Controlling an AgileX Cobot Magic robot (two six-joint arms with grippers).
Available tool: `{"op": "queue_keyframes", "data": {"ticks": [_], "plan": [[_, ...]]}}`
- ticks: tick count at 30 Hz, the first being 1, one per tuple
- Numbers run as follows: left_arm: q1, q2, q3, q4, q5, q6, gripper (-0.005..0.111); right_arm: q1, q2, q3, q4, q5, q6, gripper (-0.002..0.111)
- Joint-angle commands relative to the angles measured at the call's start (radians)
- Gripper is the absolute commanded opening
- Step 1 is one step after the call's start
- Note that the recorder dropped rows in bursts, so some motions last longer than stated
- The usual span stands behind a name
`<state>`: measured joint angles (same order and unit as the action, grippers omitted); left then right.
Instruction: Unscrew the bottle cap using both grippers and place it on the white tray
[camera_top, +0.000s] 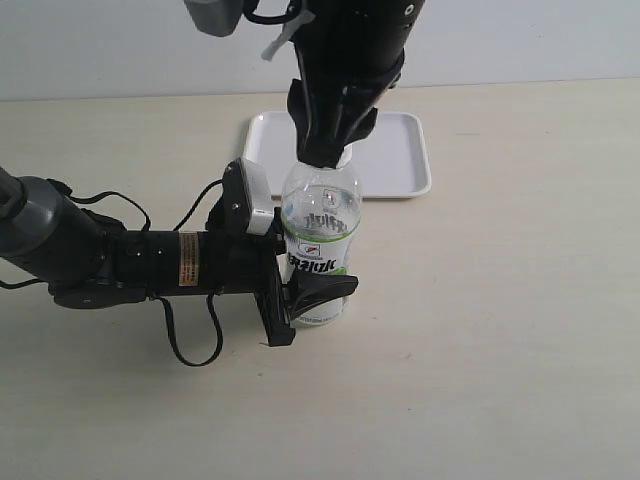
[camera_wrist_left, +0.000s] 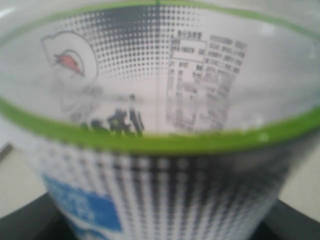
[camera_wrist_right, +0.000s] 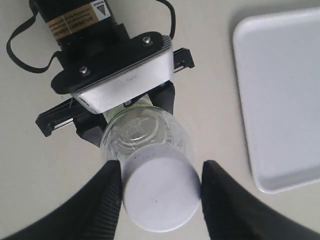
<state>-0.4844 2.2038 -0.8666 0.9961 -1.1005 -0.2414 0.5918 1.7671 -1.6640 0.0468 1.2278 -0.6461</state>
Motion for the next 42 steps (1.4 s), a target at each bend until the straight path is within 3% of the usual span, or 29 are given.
{"op": "queue_keyframes", "data": {"ticks": [1,20,24,28,30,37,42], "plan": [[-0.005,-0.007,0.003,0.011,0.020,0.006,0.000,0.002,0.003,-0.009,0.021,-0.007,-0.118,0.000],[-0.005,-0.007,0.003,0.007,0.020,0.006,0.000,0.002,0.003,-0.009,-0.058,-0.007,-0.400,0.001],[-0.005,-0.007,0.003,0.007,0.020,0.006,0.000,0.002,0.003,-0.009,-0.047,-0.007,-0.373,0.020],[-0.005,-0.007,0.003,0.007,0.020,0.006,0.000,0.002,-0.001,-0.009,-0.047,-0.007,-0.280,0.056],[-0.005,-0.007,0.003,0.007,0.020,0.008,0.000,0.002,-0.005,-0.009,-0.047,-0.007,-0.182,0.066],[-0.005,-0.007,0.003,0.004,0.020,0.037,0.000,0.002,-0.025,-0.009,-0.047,-0.007,0.160,0.067],[-0.005,-0.007,0.003,0.004,0.020,0.037,0.000,0.002,-0.025,-0.009,-0.036,-0.007,0.275,0.066]]}}
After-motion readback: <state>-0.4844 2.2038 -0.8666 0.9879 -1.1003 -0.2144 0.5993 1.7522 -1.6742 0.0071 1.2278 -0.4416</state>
